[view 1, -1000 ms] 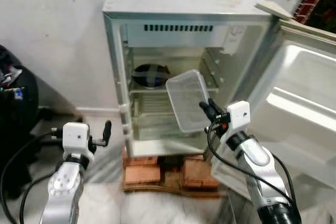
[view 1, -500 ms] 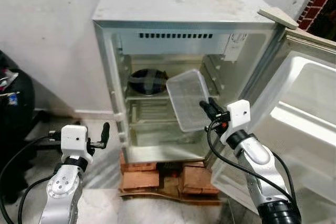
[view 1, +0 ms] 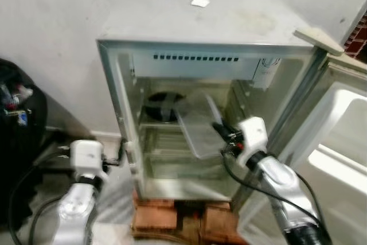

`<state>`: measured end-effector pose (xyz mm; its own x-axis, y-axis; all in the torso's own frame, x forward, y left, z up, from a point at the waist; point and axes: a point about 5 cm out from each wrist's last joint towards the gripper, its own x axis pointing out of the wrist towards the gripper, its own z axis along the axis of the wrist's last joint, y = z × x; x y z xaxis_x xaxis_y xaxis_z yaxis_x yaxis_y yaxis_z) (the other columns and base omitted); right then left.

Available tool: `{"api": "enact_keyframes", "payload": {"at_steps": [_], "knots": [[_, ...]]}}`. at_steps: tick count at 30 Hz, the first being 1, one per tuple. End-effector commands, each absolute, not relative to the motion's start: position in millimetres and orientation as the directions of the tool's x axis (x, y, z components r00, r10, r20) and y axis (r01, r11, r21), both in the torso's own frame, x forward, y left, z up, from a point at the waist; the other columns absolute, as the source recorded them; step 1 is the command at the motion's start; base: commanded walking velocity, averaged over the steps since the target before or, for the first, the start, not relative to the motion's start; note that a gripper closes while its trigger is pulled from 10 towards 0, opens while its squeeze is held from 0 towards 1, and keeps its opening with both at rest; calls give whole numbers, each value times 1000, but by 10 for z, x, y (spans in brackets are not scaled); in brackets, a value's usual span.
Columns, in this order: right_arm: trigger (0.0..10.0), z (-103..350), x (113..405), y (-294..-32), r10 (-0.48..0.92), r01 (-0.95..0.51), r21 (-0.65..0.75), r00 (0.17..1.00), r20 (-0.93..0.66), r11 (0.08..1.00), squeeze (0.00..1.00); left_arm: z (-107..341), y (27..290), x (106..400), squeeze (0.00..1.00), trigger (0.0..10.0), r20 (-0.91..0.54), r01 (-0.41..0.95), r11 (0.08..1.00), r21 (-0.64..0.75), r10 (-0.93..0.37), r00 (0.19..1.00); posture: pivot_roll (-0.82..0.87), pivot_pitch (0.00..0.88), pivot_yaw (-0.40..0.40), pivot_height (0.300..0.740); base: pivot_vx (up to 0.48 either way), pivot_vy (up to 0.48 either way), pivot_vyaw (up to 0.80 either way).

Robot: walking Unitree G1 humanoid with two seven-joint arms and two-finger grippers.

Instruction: Restocking fridge

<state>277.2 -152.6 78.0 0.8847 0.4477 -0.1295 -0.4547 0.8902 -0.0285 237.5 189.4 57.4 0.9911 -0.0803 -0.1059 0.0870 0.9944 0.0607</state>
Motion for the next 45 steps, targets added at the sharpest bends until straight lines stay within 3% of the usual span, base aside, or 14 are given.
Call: {"api": "enact_keyframes", "payload": {"at_steps": [1, 12, 24, 32, 36, 37, 38, 39, 45], "knots": [[10000, 807, 2811, -1491, 443, -451, -42, 887, -128, 892, 0, 614, 2007, 2371, 0, 10000, -96, 55, 995, 87, -46, 994, 39, 0, -41, 740, 0, 0, 0], [10000, 691, 2870, -1472, 397, -404, -3, 899, -184, 915, 0, 616, 2012, 2277, 0, 10000, -115, 64, 992, 108, -51, 992, 76, 26, -42, 740, 0, 0, 0], [10000, 737, 3361, -1494, 239, -222, 94, 939, -248, 970, 0, 671, 2103, 1912, 0, 10000, -153, 58, 984, 168, -32, 988, 161, 129, -34, 740, 0, 0, 0], [10000, 909, 3636, -1361, 244, -213, 151, 941, -234, 965, 0, 765, 2204, 1615, 0, 10000, -194, 50, 976, 211, -9, 981, 228, 204, -36, 740, 0, 0, 0], [10000, 1082, 3761, -1302, 233, -215, 109, 952, -198, 970, 0, 808, 2226, 1526, 0, 10000, -206, 45, 974, 222, 2, 979, 251, 228, -34, 740, 0, 0, 0], [10000, 1170, 3811, -1297, 211, -196, 100, 962, -172, 975, 604, 815, 2235, 1489, 0, 10000, -214, 45, 973, 227, 5, 977, 257, 230, -33, 740, 0, 0, 0], [10000, 1210, 3832, -1296, 202, -188, 98, 966, -160, 977, 604, 815, 2239, 1474, 0, 10000, -218, 44, 973, 228, 7, 976, 257, 230, -33, 740, 0, 0, 0], [10000, 1284, 3869, -1300, 178, -168, 80, 975, -134, 983, 1000, 816, 2242, 1453, 0, 10000, -223, 44, 973, 228, 9, 975, 260, 227, -36, 740, 0, 0, 0], [10000, 1456, 3943, -1289, 159, -158, 18, 985, -62, 987, 1000, 810, 2199, 1470, 0, 10000, -240, 48, 979, 200, 1, 971, 251, 223, -41, 740, 0, 0, 0]]}}
